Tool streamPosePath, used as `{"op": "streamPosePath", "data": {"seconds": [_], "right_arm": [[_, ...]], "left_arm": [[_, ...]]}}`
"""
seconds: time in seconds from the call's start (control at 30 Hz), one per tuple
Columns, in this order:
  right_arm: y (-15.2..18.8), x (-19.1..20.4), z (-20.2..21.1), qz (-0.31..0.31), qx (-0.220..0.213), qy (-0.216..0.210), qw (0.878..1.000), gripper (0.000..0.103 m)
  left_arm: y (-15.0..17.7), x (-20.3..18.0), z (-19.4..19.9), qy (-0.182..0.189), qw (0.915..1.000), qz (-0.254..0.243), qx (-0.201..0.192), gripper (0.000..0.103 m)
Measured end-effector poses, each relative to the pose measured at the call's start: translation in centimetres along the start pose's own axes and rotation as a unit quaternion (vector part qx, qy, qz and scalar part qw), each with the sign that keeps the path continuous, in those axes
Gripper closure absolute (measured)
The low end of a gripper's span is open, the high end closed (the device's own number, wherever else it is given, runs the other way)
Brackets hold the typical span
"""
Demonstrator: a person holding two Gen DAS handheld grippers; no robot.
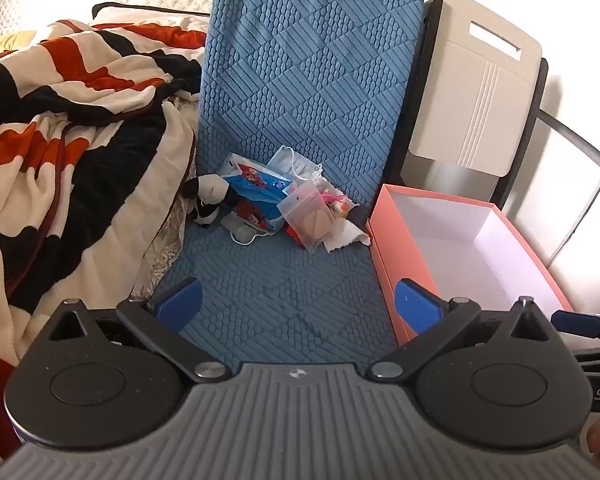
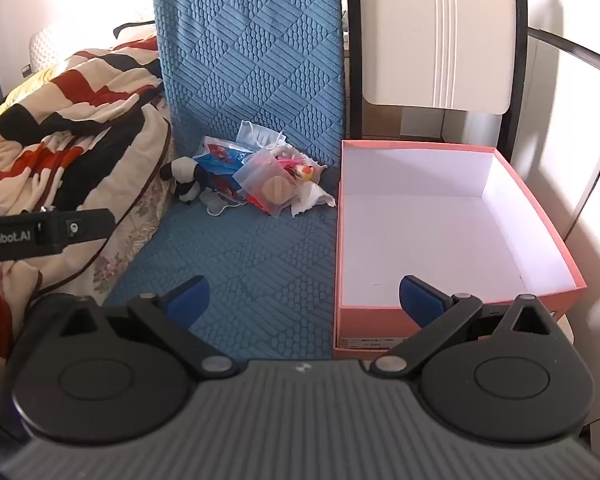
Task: Organize soft objects
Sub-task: 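Move the right tool toward the pile of items on the blue cushion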
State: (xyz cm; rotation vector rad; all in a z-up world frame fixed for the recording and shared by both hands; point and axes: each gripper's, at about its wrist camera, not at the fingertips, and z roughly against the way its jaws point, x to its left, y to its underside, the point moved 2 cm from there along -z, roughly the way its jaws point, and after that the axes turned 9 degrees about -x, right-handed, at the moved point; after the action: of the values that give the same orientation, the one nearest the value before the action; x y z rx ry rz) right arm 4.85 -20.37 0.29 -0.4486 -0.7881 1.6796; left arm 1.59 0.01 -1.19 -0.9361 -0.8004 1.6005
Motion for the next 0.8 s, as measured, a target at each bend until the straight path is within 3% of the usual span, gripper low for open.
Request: {"op": "streamPosePath", "data": {"seconds": [0.8], "right_arm": [[0.0, -0.8, -0.3, -0.007, 0.005, 0.011, 1.0, 0.0]], "left_arm": [[0.5, -0.1, -0.9, 0.002, 0.9998, -0.011, 0.018, 0.0]]}}
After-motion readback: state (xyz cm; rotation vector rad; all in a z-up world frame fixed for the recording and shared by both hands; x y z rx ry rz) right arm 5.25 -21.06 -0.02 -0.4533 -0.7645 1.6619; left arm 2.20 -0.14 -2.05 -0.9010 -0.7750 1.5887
